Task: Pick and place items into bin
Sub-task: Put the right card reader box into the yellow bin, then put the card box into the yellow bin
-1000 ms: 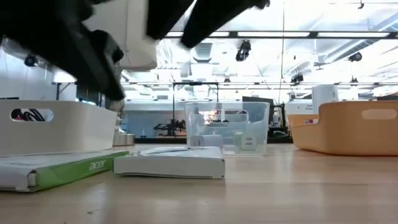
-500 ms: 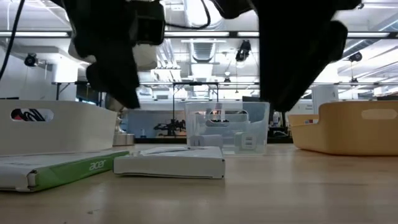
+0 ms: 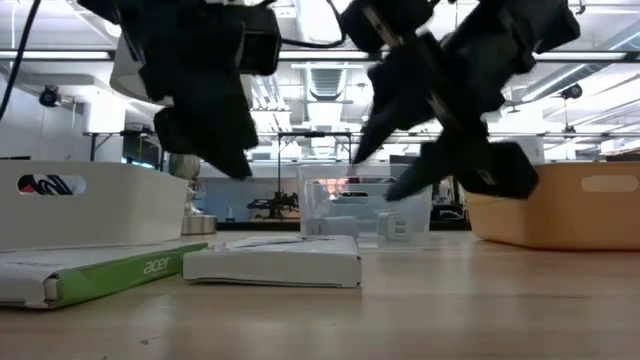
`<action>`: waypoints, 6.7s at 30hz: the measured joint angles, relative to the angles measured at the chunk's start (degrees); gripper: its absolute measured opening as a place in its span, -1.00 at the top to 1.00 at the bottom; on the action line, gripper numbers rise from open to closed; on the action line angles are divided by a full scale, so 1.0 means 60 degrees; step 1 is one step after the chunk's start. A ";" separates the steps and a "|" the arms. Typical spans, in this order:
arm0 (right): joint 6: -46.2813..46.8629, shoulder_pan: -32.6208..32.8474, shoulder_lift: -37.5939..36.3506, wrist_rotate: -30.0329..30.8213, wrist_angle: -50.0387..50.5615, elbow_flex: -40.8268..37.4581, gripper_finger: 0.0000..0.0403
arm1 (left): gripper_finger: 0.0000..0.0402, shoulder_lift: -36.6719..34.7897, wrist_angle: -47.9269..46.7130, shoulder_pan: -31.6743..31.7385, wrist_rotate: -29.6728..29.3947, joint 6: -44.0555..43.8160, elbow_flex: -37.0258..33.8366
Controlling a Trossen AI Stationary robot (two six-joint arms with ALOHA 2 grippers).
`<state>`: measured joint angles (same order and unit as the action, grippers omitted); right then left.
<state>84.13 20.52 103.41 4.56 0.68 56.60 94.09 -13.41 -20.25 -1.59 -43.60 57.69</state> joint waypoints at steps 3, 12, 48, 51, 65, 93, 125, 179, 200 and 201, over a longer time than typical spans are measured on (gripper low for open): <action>0.0348 -0.0119 -0.0077 0.0230 -0.0383 -0.0478 0.17 | 0.03 0.0205 -0.0080 -0.0033 0.0034 0.0071 -0.0004; 0.0385 -0.0198 0.0488 0.0411 -0.0491 -0.0333 -0.04 | 0.03 0.0633 -0.0086 0.0004 0.0038 0.0165 -0.0007; -0.2095 -0.0507 0.1597 0.0492 -0.0365 0.2459 -0.07 | 0.03 0.0866 -0.0879 0.0009 -0.0694 0.0399 -0.0014; -0.2096 -0.0506 0.1656 0.0485 -0.0268 0.2437 -0.07 | 0.03 0.0855 -0.0830 0.0027 -0.1089 0.0395 0.0007; -0.2233 -0.0511 0.1656 0.0465 0.1699 0.2723 -0.06 | 0.03 0.0666 -0.0808 -0.0014 -0.1330 0.0396 0.0024; -0.2229 0.0295 0.0107 0.0930 0.3840 0.2871 0.76 | 0.03 -0.1254 -0.0649 -0.0643 -0.2928 0.0321 0.0022; 0.4325 -0.0606 -0.8026 0.1807 1.0023 -0.2675 0.64 | 0.03 -0.1702 -0.0605 -0.0940 -0.4177 -0.0181 0.0040; -0.0352 0.0502 0.2817 -0.0562 0.3762 0.5284 -0.03 | 0.03 -0.1724 -0.1455 -0.4974 -0.3320 -0.9939 -0.2472; -0.1563 0.0016 0.6160 -0.0995 0.3371 0.9181 -0.03 | 0.03 -0.1215 0.1773 -0.5307 -0.4801 -1.1430 -0.4079; -0.1669 -0.0013 0.6256 -0.0997 0.3377 0.9310 -0.03 | 0.03 -0.1127 0.2021 -0.5294 -0.4813 -1.1431 -0.4141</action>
<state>74.11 20.44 140.94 -1.42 20.95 112.46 87.33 -1.28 -52.02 -30.47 -112.19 32.85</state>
